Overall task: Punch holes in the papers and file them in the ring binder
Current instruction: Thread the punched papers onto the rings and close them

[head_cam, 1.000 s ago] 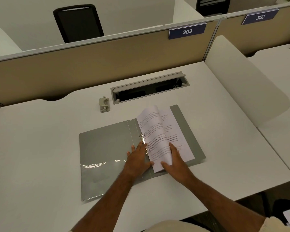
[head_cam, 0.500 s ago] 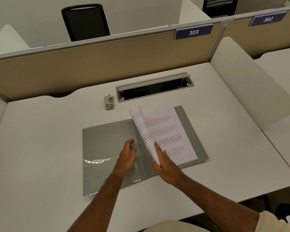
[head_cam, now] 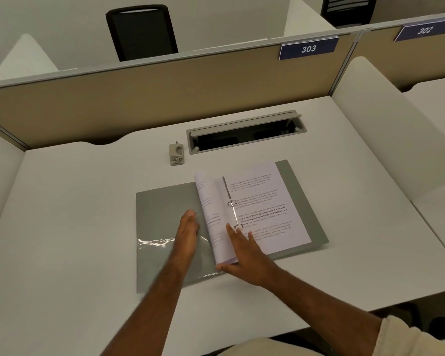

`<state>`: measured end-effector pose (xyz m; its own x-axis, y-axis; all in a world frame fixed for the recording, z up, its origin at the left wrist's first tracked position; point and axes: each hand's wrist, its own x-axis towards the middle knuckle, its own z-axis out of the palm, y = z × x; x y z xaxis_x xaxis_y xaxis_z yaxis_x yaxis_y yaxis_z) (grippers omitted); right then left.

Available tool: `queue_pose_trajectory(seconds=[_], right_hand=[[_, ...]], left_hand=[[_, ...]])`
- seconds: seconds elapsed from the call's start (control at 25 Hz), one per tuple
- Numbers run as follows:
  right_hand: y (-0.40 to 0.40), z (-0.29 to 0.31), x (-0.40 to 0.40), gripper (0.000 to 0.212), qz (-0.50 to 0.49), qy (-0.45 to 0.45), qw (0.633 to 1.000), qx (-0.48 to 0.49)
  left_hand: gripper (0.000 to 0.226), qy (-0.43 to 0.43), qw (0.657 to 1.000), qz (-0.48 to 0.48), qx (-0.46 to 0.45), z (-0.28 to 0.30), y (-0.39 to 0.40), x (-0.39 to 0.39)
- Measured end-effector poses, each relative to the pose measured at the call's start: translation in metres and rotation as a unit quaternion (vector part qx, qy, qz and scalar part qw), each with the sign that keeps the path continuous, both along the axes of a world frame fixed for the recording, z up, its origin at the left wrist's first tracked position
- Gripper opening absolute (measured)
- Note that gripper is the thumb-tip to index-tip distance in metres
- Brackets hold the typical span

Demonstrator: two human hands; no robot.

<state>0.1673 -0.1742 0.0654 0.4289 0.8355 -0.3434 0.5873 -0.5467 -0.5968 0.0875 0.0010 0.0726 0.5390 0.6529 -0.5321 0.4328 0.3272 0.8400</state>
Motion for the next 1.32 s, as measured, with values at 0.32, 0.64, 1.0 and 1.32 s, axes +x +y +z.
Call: queue_pose_trajectory(seconds=[0.32, 0.64, 1.0, 1.32], right_hand=[[-0.036, -0.014, 0.018, 0.073, -0.173, -0.005, 0.982, 0.069], [-0.070, -0.033, 0.054, 0.093, -0.258, -0.104, 0.957, -0.075], [-0.079, -0.055, 0.066, 0.097, -0.223, -0.123, 0.955, -0.152], [-0.075, -0.057, 0.065, 0.089, -0.223, -0.130, 0.957, -0.136]], left_hand=[[0.073, 0.057, 0.878, -0.117, 0.461, -0.003, -0.008, 0.004], [0.061, 0.053, 0.737, -0.456, 0.496, -0.019, -0.071, 0.038], [0.074, 0.180, 0.652, -0.562, 0.476, -0.025, -0.086, 0.052], [0.075, 0.181, 0.662, -0.563, 0.461, -0.026, -0.086, 0.054]])
